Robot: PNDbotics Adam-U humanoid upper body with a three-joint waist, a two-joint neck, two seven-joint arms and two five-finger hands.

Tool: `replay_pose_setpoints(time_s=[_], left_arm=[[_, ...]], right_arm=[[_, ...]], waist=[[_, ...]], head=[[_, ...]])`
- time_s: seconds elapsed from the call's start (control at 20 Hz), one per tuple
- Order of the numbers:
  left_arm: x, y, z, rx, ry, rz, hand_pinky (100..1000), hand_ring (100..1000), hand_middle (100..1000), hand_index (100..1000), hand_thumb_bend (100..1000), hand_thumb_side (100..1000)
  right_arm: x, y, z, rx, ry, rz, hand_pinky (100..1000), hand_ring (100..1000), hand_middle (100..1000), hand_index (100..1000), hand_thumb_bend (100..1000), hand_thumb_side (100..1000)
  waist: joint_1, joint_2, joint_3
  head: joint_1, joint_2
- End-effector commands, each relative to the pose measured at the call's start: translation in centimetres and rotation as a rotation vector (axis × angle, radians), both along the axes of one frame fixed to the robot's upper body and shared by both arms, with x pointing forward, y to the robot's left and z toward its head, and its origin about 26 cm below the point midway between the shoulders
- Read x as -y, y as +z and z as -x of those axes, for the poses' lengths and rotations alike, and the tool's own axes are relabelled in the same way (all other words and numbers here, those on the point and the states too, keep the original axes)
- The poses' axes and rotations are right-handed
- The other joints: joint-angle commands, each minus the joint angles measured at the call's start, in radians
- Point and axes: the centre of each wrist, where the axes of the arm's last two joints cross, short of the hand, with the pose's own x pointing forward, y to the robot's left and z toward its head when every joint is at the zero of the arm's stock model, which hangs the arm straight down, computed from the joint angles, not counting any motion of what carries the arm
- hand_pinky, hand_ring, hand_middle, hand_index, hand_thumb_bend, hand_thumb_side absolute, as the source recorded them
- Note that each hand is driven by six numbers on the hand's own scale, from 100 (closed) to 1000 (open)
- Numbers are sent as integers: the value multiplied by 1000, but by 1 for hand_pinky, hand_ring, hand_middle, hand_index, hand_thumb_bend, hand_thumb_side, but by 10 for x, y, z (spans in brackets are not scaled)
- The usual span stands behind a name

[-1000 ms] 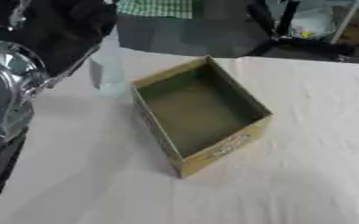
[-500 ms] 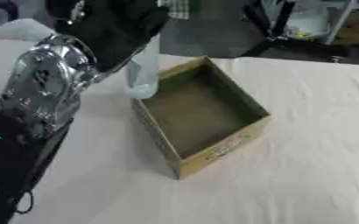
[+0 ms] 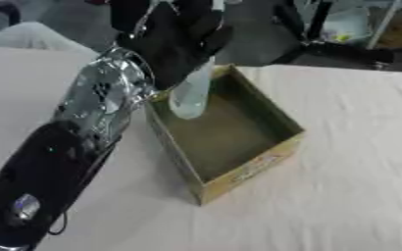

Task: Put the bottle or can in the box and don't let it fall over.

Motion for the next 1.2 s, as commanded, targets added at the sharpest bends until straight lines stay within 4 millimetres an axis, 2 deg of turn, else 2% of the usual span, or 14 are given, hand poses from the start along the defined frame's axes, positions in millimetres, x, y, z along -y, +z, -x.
replay_pose_setpoints(time_s=[0.05,0.5,0.8,0.85,0.9,1.2], left_arm=[[4,4,1,2,-28,13,100,100,100,895,868,533],[9,-30,-24,-117,-45,18,100,100,100,894,869,551],[11,-56,-40,-179,-36,14,100,100,100,882,871,562],[11,-60,-42,-188,-33,11,100,100,100,880,839,578],[11,-63,-43,-195,-32,7,100,100,100,880,873,565],[12,-82,-53,-248,-12,0,100,100,100,884,877,561]], right_arm=[[1,13,1,9,-5,32,876,1000,1000,1000,100,677],[0,10,2,-16,-25,39,884,1000,1000,1000,100,677],[1,8,3,-17,-33,40,884,1000,1000,1000,100,678],[1,8,3,-17,-35,40,884,1000,1000,1000,100,678],[1,8,4,-17,-36,39,884,1000,1000,1000,100,678],[2,6,5,-20,-43,36,884,1000,1000,1000,100,676]], waist=[[0,-10,-4],[2,-1,11],[0,0,26],[0,-1,28],[0,-1,30],[-6,-5,44]], head=[[6,-16],[-10,-23],[-27,-16],[-28,-14],[-29,-13],[-42,-23]])
